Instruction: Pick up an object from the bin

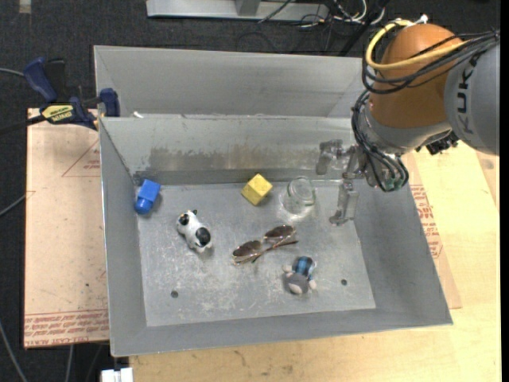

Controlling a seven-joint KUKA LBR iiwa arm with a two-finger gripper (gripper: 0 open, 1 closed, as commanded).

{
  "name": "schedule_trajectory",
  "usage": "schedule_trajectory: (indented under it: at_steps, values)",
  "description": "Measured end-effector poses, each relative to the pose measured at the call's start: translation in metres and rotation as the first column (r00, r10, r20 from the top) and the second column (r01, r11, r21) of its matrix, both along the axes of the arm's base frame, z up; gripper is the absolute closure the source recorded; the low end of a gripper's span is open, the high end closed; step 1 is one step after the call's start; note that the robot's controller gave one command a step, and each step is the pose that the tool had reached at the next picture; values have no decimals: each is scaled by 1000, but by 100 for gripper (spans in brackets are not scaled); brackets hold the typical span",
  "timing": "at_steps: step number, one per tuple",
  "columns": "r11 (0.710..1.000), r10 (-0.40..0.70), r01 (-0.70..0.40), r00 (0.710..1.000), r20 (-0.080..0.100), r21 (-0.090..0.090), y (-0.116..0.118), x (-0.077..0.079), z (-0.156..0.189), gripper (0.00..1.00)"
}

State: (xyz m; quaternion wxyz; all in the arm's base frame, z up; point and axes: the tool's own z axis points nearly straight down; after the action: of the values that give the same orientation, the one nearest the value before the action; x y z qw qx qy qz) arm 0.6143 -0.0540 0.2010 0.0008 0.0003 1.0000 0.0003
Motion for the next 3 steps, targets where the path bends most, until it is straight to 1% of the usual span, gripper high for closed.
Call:
schedule_trajectory:
  at_steps: [1,2,3]
  values:
    - [996,91,-91,996,5,-3,37,-10,-27,0]
    - [989,145,-145,989,-4,4,94,-27,-61,0]
    - [989,147,-147,989,2,0,87,-21,-63,0]
